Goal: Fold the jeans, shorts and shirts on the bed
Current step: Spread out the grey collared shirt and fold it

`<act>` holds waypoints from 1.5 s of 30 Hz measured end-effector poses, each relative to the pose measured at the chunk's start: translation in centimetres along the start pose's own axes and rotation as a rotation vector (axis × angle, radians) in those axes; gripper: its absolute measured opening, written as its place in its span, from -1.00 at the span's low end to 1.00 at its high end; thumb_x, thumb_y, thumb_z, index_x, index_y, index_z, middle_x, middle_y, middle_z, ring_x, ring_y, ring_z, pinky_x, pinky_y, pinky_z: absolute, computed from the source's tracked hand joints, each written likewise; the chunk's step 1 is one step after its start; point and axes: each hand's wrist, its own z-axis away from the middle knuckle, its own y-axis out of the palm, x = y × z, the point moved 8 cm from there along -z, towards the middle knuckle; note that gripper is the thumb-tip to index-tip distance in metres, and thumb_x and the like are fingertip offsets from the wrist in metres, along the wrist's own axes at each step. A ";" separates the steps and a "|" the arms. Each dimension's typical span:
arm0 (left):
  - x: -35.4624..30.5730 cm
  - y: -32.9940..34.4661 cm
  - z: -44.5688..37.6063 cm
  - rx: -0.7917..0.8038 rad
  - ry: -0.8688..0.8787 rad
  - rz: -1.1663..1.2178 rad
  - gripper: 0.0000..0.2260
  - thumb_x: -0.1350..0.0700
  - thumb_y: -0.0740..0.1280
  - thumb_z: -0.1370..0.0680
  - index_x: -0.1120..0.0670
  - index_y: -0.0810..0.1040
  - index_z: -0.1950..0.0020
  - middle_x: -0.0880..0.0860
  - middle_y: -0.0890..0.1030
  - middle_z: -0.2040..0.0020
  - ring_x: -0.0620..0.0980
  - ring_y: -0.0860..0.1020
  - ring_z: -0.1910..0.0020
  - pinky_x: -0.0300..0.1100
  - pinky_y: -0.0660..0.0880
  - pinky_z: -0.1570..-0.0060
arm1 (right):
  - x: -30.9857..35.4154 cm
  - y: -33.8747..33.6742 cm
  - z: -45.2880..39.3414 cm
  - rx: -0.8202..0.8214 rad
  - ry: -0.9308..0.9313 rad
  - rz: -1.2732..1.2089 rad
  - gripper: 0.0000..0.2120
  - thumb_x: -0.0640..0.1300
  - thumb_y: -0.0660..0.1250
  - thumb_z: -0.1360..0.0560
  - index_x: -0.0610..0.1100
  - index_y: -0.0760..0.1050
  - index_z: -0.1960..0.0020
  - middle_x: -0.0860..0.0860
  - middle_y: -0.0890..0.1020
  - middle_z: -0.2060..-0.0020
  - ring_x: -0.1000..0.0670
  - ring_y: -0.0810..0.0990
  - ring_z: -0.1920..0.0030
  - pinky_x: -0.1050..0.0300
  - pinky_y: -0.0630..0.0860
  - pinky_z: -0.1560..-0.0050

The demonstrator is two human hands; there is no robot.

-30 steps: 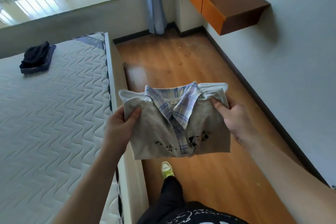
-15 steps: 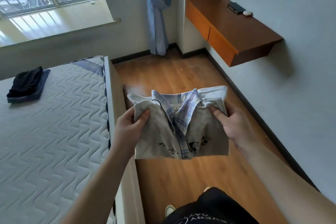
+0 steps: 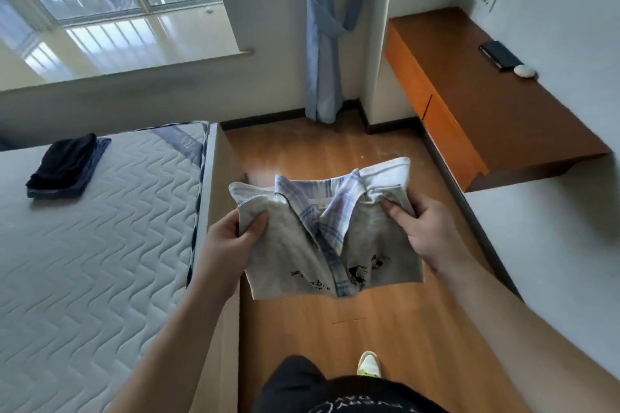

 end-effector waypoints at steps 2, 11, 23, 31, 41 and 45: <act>-0.2 -0.9 -2.1 -0.039 -0.007 0.011 -0.72 -0.10 0.46 -0.44 0.06 0.69 -0.02 0.13 0.70 0.05 0.03 0.68 0.07 -0.21 0.58 0.17 | 0.0 1.1 -3.3 0.039 -0.010 -0.009 -0.86 -0.04 0.41 -0.53 0.18 0.62 -0.03 0.17 0.71 0.10 0.17 0.67 0.07 0.35 0.53 0.14; -0.2 -8.5 -13.8 -0.230 -0.051 0.040 -0.77 -0.03 0.44 -0.47 0.09 0.69 0.00 0.23 0.68 0.03 0.09 0.66 0.09 0.02 0.60 0.06 | 0.3 10.4 -18.5 0.199 -0.027 -0.031 -0.85 -0.01 0.41 -0.52 0.11 0.61 -0.09 0.10 0.71 0.03 0.07 0.68 0.00 0.08 0.59 -0.02; -4.5 -18.4 -28.1 -0.335 -0.052 0.123 -0.83 0.11 0.39 -0.50 0.12 0.69 -0.03 0.26 0.68 0.00 0.16 0.64 0.03 0.16 0.56 -0.06 | 3.7 24.9 -35.7 0.359 0.030 -0.117 -0.83 -0.08 0.40 -0.53 0.11 0.62 -0.10 0.06 0.71 0.00 0.03 0.69 -0.02 0.23 0.61 0.06; -5.0 -23.0 -36.5 -0.527 -0.078 0.152 -0.88 0.15 0.41 -0.54 0.09 0.69 -0.05 0.18 0.70 0.04 0.11 0.67 0.05 -0.05 0.63 0.07 | 4.6 33.2 -48.0 0.574 0.037 -0.155 -0.79 -0.16 0.38 -0.54 0.08 0.62 -0.12 0.02 0.71 -0.03 -0.01 0.68 -0.06 0.19 0.60 -0.01; -5.8 -25.5 -46.2 -0.822 -0.092 0.227 -0.89 0.10 0.45 -0.50 0.01 0.70 -0.01 0.10 0.72 0.06 0.00 0.69 0.08 -0.27 0.57 0.23 | 5.9 40.4 -63.7 0.837 0.066 -0.111 -0.81 -0.09 0.37 -0.56 0.12 0.60 -0.13 0.03 0.71 0.00 0.00 0.69 -0.02 0.12 0.63 -0.02; -5.4 -26.2 -48.0 -0.903 -0.099 0.285 -0.84 0.04 0.46 -0.44 -0.02 0.70 0.00 0.09 0.72 0.05 -0.02 0.69 0.07 -0.29 0.57 0.22 | 6.1 43.7 -67.2 0.924 0.064 -0.066 -0.79 -0.04 0.37 -0.56 0.15 0.58 -0.17 0.06 0.71 -0.01 0.02 0.69 -0.02 0.09 0.62 0.00</act>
